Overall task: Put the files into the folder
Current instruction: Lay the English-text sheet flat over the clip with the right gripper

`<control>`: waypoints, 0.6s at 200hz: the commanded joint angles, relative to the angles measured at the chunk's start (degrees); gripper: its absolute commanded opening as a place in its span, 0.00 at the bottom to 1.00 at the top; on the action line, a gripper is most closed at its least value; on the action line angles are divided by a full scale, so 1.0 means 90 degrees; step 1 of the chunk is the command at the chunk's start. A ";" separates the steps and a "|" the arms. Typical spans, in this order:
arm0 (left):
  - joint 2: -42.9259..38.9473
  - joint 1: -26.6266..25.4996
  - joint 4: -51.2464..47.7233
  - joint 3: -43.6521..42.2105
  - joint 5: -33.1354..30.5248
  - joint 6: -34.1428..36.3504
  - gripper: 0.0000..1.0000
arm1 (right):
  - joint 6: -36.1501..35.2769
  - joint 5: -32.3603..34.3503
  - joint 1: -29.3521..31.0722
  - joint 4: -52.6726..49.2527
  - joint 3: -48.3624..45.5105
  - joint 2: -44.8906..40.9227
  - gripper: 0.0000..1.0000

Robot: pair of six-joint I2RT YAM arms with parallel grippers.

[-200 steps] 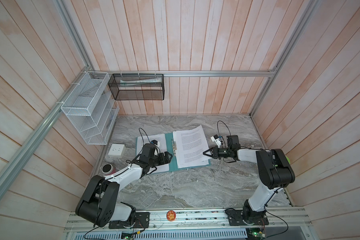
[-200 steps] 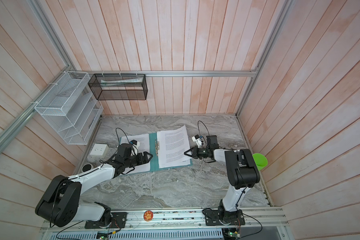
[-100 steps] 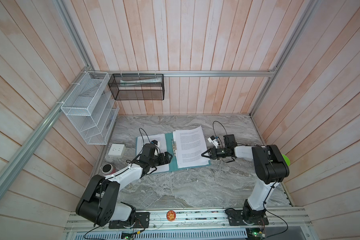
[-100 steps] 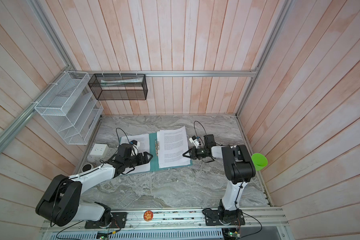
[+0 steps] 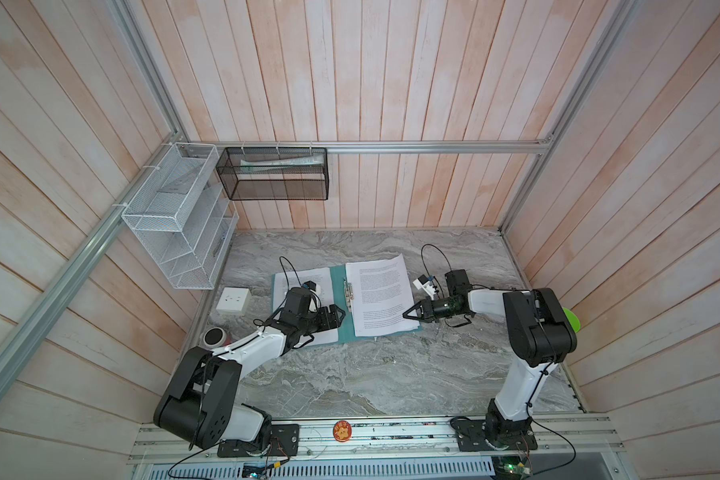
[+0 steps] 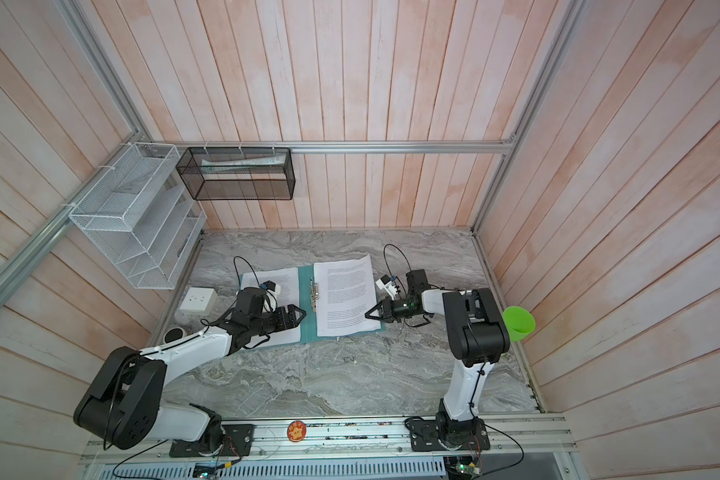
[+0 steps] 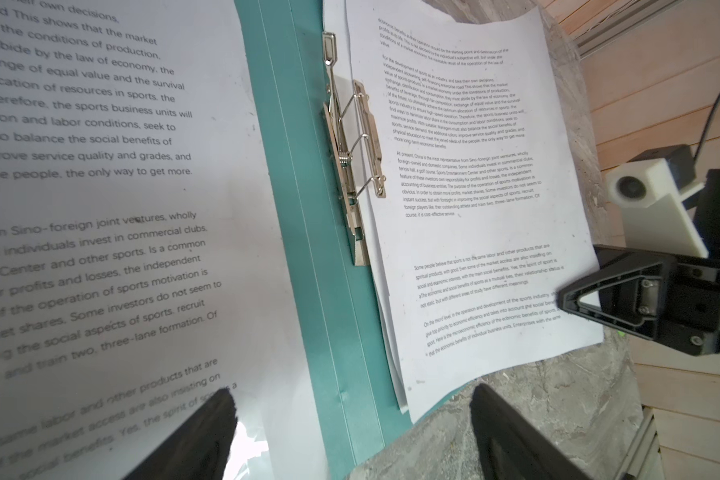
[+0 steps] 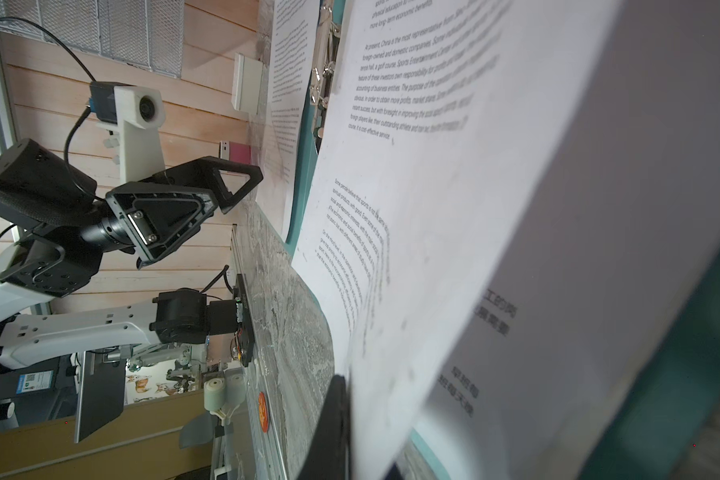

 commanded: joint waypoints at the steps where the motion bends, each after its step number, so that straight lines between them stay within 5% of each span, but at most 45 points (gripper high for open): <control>1: 0.0061 0.0033 0.0015 0.0129 0.0058 0.0136 0.90 | -0.0277 -0.0129 -0.0022 -0.0297 -0.0007 -0.0112 0.00; 120: 0.0180 0.0071 0.0156 0.0081 0.0085 0.0257 0.90 | -0.1205 0.0740 0.0092 -0.1672 0.0948 0.0440 0.00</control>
